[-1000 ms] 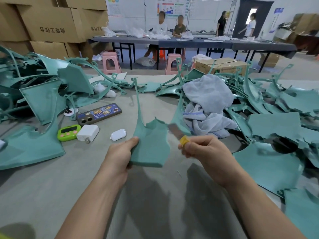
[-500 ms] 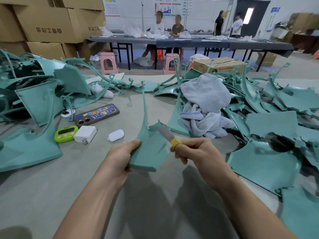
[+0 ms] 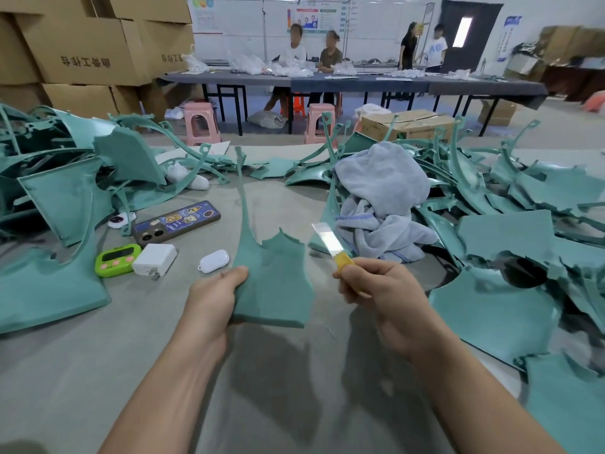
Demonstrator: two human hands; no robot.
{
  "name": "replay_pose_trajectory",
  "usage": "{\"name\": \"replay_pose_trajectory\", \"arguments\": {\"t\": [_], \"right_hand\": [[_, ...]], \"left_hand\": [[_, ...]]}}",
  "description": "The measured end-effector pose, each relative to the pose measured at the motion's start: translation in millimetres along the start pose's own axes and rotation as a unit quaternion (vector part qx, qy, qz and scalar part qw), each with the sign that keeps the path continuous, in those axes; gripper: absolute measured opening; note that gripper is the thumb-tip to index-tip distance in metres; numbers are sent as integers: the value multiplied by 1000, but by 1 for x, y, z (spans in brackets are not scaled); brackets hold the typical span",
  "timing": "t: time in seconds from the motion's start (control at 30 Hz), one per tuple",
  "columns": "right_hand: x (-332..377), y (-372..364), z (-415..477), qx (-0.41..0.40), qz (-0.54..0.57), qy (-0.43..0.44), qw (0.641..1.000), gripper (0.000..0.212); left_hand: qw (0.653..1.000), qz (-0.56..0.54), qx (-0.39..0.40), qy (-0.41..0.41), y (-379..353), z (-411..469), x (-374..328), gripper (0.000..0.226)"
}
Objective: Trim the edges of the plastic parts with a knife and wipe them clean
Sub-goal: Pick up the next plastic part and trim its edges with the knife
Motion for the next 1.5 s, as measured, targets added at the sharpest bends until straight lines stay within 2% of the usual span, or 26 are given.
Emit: {"name": "replay_pose_trajectory", "arguments": {"t": [0.07, 0.13, 0.2, 0.27, 0.37, 0.43, 0.53, 0.63, 0.73, 0.93, 1.07, 1.13, 1.2, 1.3, 1.37, 1.43, 1.5], "right_hand": [[-7, -15, -11, 77, 49, -66, 994, 7], [-13, -29, -18, 107, 55, -93, 988, 7], [-14, -29, -17, 65, 49, -92, 992, 7], [-11, -22, -12, 18, 51, -78, 995, 15], [-4, -22, -14, 54, 35, -59, 996, 14], [-3, -25, -16, 67, 32, -61, 995, 11], [-2, -11, -9, -32, 63, -59, 996, 17], [8, 7, -5, -109, 7, 2, 994, 23], [8, -1, -11, -79, 1, 18, 997, 25], [-20, -7, -7, -72, -132, -82, 985, 30], [-19, 6, -2, -94, -221, -63, 969, 30], [-18, 10, 0, -111, -251, -55, 960, 30], [-16, 11, 2, -116, -248, -42, 961, 31], [-5, 1, -2, -73, -96, -6, 993, 33], [0, -7, -6, -39, -26, 6, 999, 33], [-9, -10, -6, -39, -54, -14, 998, 36], [-19, -3, -1, -78, -143, -35, 986, 36]], "left_hand": [[1000, -14, 1, -12, 0, 0, -1, 14], [999, -12, 32, -22, -5, -4, -2, 14], [995, 12, 97, -27, -15, -12, -2, 13], [981, 55, 185, -33, -25, -21, 0, 26], [962, 78, 260, -43, -31, -32, 1, 39], [969, 26, 242, -31, -31, -32, 0, 32], [985, -34, 151, -71, -23, -20, -8, 22], [983, -108, 108, -102, -15, -13, -21, 28], [980, -130, 96, -112, -10, -11, -24, 33], [977, -103, 69, -176, -5, -10, -27, 54], [976, -119, 58, -176, -4, -13, -29, 54], [976, -167, 42, -133, 0, -8, -27, 50], [973, -206, 23, -99, 5, -1, -27, 47], [974, -207, 13, -91, 7, -1, -28, 41], [973, -216, 13, -83, 5, -4, -27, 43], [971, -224, 17, -75, 5, -3, -27, 43], [969, -240, 29, -52, 4, 1, -26, 44]]}}
Point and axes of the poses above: each hand's wrist, its own z-axis towards the middle knuckle, its own y-axis out of the back of the hand, x = y × z, the point moved 8 cm from there along z, towards the middle knuckle, and after that the axes turned 15 degrees about -x, right-handed, at the moved point
